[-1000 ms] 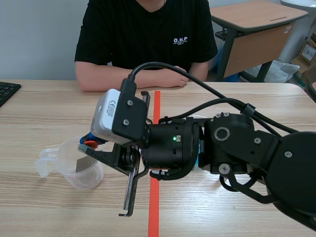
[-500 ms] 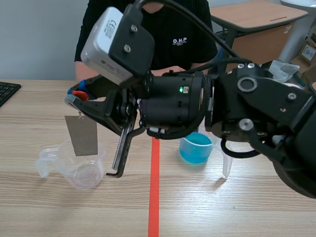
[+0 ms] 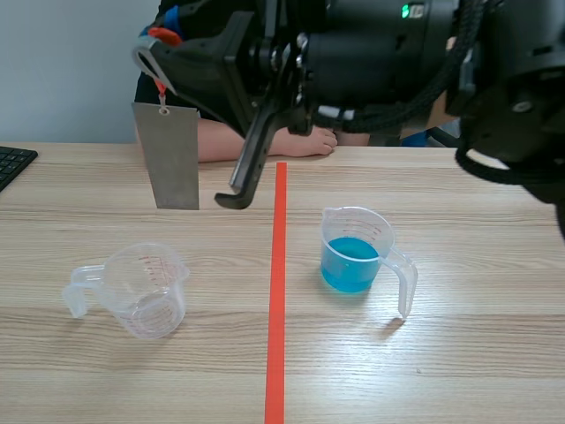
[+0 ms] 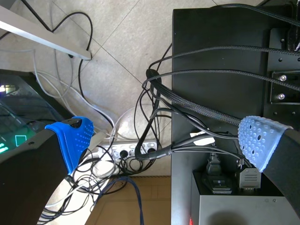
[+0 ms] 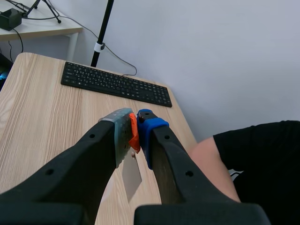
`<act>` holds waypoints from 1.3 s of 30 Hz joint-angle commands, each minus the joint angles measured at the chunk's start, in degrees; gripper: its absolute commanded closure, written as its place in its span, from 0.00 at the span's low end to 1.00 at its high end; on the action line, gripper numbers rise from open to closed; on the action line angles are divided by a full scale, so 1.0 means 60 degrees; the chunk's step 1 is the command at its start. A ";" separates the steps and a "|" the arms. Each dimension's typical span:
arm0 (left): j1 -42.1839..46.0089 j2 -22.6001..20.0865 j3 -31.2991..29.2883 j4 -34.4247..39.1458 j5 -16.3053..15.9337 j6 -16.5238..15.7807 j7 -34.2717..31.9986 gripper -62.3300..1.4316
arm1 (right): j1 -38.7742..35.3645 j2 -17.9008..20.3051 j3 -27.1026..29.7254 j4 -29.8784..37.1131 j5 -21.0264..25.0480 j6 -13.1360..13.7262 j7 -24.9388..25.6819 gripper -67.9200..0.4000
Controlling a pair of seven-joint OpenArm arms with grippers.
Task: Do the redox reaction experiment.
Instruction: 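Move the plate over the blue solution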
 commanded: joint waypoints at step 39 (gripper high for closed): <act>0.0029 0.0069 -0.0076 0.0066 -0.0025 0.0004 -0.0091 0.00 | -0.4226 0.4539 0.5865 0.0149 0.2401 -0.0062 0.1042 0.97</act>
